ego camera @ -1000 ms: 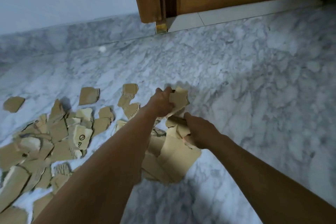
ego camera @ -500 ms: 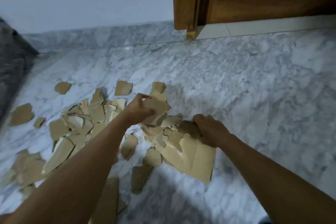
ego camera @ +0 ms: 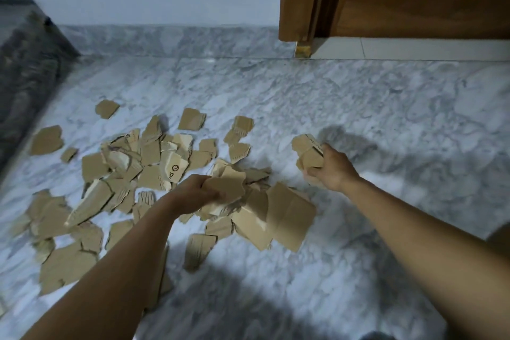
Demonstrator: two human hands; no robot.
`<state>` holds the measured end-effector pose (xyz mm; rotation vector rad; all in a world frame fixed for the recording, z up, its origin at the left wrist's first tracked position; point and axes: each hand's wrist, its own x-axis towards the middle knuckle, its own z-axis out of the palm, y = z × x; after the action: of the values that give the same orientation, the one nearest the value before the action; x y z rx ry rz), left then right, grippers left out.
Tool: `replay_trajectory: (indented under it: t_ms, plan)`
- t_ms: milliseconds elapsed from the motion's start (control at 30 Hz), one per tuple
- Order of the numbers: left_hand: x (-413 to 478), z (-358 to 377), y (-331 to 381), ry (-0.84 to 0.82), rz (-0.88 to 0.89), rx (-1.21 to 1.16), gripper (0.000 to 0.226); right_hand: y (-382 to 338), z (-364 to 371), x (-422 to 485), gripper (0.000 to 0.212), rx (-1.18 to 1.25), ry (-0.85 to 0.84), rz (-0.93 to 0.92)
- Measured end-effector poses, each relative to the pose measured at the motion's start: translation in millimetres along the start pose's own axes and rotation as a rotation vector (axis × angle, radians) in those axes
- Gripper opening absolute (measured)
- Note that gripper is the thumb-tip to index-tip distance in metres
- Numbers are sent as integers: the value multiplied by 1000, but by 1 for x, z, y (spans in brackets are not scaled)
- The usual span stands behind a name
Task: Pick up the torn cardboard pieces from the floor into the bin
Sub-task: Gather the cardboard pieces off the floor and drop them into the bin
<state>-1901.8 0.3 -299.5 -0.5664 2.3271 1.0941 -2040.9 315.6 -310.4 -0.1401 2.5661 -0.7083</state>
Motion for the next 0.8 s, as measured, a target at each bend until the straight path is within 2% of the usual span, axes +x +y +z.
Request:
replay_trajectory:
  t_ms: [100,167,233,300,367,467,567,700,733,800]
  plan:
    - [-1,-3,10,-34,-8,103,17,-16,-15,-6,51,0,-48,-53]
    - [-2,1,16,-91,11,198,18,-27,-16,-14,65,-39,-205,-64]
    - [-4,8,19,-117,49,287,17,-32,-3,-22,81,-197,-359,-88]
    - [-4,17,16,-108,119,464,34,-30,22,-32,88,-374,-446,-85]
    - [-2,27,9,-93,201,613,51,-24,50,-42,87,-445,-435,-95]
    - [4,43,-2,-62,257,670,56,-11,78,-50,81,-511,-253,-175]
    - [8,60,3,-48,301,715,63,-2,66,-48,70,-283,-177,-172]
    - [15,73,17,-39,331,741,57,11,37,-46,99,-69,-197,-103]
    - [19,74,17,-46,336,740,55,13,33,-46,99,-30,-203,-74]
    - [24,73,15,-36,337,724,52,19,25,-44,76,12,-219,-31]
